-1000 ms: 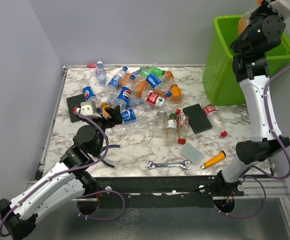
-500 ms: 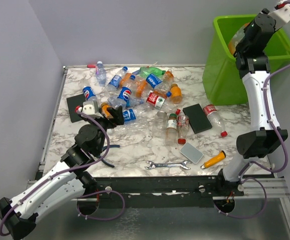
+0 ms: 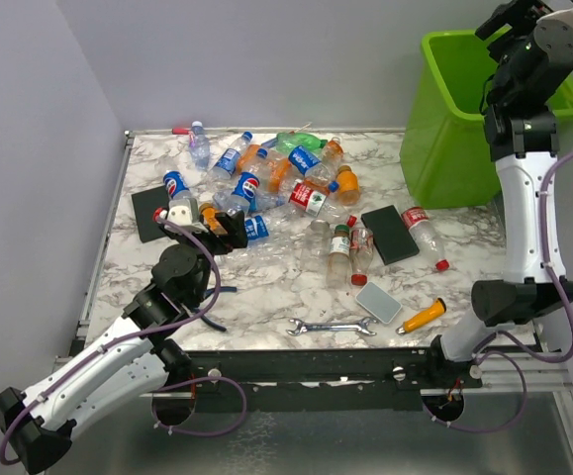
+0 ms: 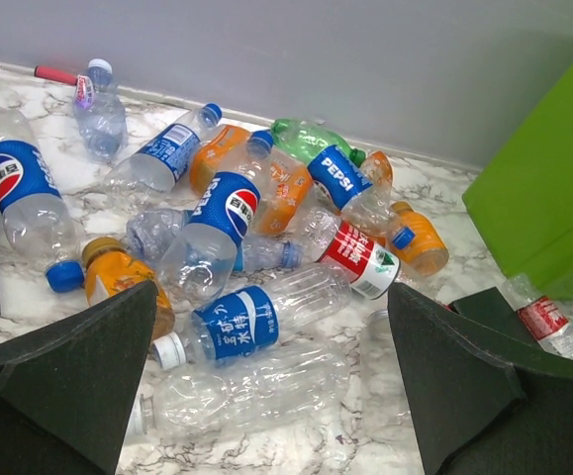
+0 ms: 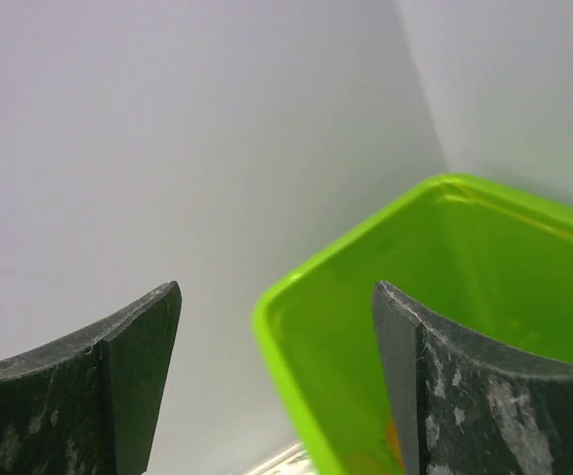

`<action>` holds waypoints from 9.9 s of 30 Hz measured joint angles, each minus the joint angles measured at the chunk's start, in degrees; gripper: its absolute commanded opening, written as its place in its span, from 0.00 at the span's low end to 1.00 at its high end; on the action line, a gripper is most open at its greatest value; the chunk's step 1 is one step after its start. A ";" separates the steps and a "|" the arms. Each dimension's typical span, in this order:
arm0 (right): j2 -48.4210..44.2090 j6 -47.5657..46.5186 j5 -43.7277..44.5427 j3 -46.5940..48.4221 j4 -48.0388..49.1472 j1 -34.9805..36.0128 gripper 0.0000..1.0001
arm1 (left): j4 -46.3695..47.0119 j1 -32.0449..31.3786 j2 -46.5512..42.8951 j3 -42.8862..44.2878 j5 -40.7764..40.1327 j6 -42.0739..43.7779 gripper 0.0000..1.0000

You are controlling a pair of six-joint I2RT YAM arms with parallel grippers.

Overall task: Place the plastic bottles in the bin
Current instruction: Pick up the plastic bottle at the center of the board, then place the plastic bottle in the trash bin, then pick up the plastic bottle at the center of the board.

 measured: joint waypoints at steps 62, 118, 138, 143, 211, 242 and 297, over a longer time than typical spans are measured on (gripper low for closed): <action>-49.18 25.16 -19.02 -93.57 -3.85 32.00 0.79 | -8.98 -0.74 62.05 26.40 40.33 -8.90 0.94; -33.44 20.63 -58.12 -63.25 15.65 31.98 1.00 | 28.28 -2.75 1.64 -14.23 48.22 15.76 0.39; -27.23 17.05 -51.78 -57.40 14.01 40.17 0.78 | 31.28 -2.75 1.40 -14.27 47.34 15.26 0.38; -25.90 15.80 -49.37 -57.35 13.68 41.46 0.71 | 31.28 -2.75 1.55 -14.27 47.32 14.82 0.38; -29.51 10.88 -32.57 -58.86 11.37 44.30 0.00 | 30.58 -2.69 -2.05 -14.27 44.98 11.58 0.99; -0.74 -22.38 21.62 -14.99 28.11 4.85 0.00 | 23.34 -2.69 -13.31 -14.99 10.10 12.39 0.99; -31.15 13.14 -29.53 -73.16 9.64 29.79 1.00 | 3.34 -2.69 5.75 -1.46 7.61 7.15 0.99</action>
